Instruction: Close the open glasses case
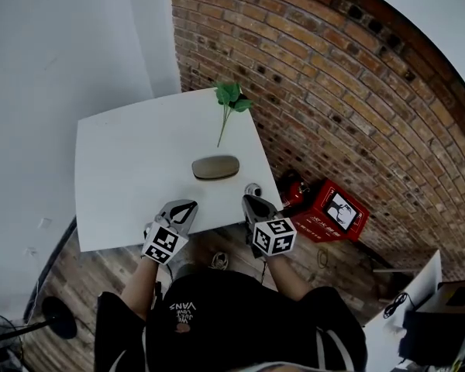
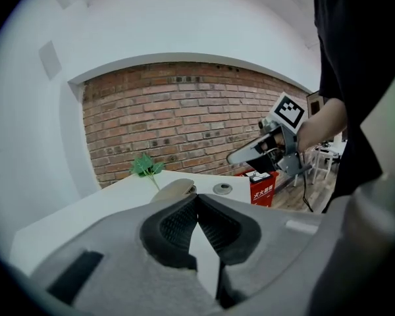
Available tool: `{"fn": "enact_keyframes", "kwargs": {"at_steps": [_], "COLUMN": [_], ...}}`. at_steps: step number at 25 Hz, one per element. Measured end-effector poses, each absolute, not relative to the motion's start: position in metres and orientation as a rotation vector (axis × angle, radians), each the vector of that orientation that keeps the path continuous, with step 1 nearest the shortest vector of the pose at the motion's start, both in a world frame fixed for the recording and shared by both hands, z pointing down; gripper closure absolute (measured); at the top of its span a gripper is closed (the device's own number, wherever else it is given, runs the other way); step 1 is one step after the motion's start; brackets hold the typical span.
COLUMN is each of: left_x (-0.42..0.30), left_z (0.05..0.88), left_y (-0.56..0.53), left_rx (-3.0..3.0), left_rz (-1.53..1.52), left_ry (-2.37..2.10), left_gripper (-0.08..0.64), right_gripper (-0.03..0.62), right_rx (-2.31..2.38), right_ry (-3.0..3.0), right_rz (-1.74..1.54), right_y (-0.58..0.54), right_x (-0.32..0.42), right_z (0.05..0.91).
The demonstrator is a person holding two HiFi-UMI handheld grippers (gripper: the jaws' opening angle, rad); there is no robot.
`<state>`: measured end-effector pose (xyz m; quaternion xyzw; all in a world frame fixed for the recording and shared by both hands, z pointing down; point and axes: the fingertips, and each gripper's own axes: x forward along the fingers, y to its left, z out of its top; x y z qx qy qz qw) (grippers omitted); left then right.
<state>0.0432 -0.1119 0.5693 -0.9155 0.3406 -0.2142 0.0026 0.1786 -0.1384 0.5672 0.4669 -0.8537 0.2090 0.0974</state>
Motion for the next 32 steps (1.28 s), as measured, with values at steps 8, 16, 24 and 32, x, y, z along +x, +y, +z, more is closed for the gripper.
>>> {"fn": "enact_keyframes", "kwargs": {"at_steps": [8, 16, 24, 32], "left_x": [0.023, -0.006, -0.027, -0.044], "left_z": [0.563, 0.558, 0.558, 0.562], "left_y": [-0.085, -0.056, -0.022, 0.011], "left_rx": [-2.877, -2.878, -2.867, -2.876], "left_rz": [-0.690, -0.687, -0.662, -0.678], "left_ry": [1.037, 1.053, 1.072, 1.078], "left_gripper": [0.555, 0.555, 0.555, 0.555], "right_gripper": [0.592, 0.592, 0.592, 0.594], "right_rx": [1.404, 1.419, 1.419, 1.447], "right_ry": [-2.512, -2.501, -2.500, -2.460], "right_rz": [0.613, 0.618, 0.606, 0.610], "right_y": [-0.108, -0.074, -0.041, -0.010], "right_x": [0.157, 0.135, 0.120, 0.112], "right_z": [0.560, 0.557, 0.560, 0.560]}}
